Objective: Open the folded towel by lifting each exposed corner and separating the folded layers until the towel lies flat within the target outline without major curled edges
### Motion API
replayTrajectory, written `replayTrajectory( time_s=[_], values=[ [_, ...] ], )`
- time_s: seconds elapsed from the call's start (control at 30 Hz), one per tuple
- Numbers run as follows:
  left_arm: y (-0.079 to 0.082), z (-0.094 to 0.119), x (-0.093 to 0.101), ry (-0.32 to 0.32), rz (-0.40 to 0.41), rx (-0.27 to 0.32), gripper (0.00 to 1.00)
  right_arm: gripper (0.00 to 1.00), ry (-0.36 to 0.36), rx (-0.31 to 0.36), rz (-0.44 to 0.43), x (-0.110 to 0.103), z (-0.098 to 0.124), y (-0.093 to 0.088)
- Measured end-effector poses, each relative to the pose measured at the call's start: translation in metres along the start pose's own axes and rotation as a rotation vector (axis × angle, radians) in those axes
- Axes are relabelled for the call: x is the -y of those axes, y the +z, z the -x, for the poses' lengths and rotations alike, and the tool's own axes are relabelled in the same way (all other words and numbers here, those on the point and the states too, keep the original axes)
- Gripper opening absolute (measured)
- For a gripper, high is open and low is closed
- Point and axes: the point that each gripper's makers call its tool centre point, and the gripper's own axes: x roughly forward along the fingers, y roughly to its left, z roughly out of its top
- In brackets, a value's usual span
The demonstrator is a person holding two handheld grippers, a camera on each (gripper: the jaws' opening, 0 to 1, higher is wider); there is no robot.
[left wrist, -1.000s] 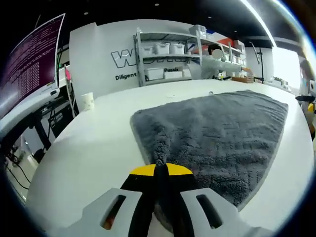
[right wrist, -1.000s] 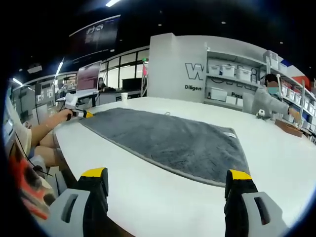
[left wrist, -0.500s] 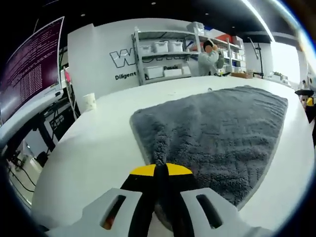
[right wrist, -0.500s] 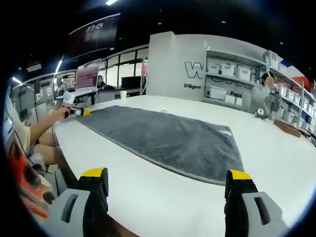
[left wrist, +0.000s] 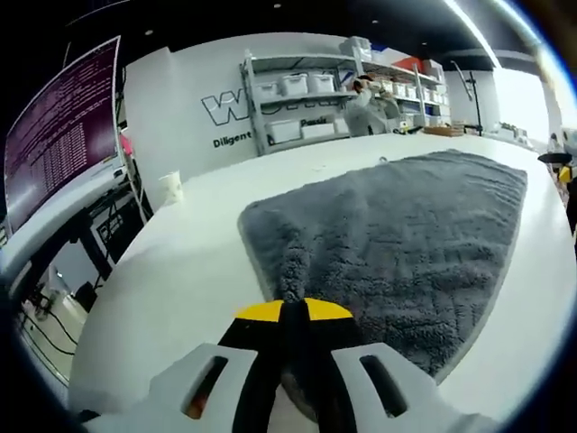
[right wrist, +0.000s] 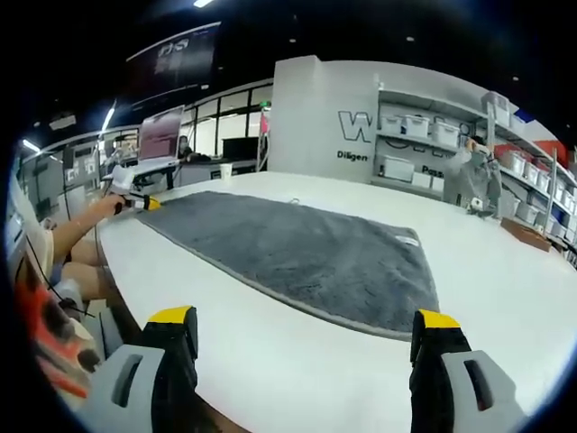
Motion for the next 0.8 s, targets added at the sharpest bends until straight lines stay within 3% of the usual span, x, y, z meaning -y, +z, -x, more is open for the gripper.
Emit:
replayTrajectory(
  time_s=[0.03,0.13,0.2,0.3,0.4,0.47,0.57,0.73,0.8],
  values=[
    [0.0,0.001,-0.001,0.006,0.009,0.001,0.11,0.99,0.0,-0.001,-0.001,0.0,0.0,0.0],
    [0.007,0.011,0.002,-0.006,0.15,0.046,0.27,0.99,0.004,-0.004,-0.002,0.001,-0.002,0.0],
    [0.016,0.022,0.004,-0.008,0.206,0.107,0.3,0.98,0.007,-0.025,0.001,0.002,-0.004,-0.004],
    [0.022,0.034,0.015,-0.05,0.243,0.147,0.35,0.94,0.015,-0.066,0.005,0.004,-0.01,-0.013],
    [0.021,0.042,0.037,-0.13,0.258,0.124,0.5,0.83,0.031,-0.042,-0.064,0.006,-0.015,-0.011],
    [0.017,0.045,0.048,-0.148,0.25,0.107,0.55,0.73,0.027,-0.022,-0.068,0.011,-0.019,-0.007],
    [0.007,0.048,0.07,-0.188,0.222,0.051,0.56,0.56,0.014,-0.033,-0.014,0.017,-0.024,-0.007],
    [0.008,0.048,0.087,-0.204,0.243,0.043,0.55,0.49,-0.022,0.011,-0.059,0.036,-0.039,0.007],
    [0.008,0.045,0.088,-0.19,0.245,0.044,0.51,0.4,-0.041,0.014,-0.06,0.044,-0.047,0.008]
  ],
)
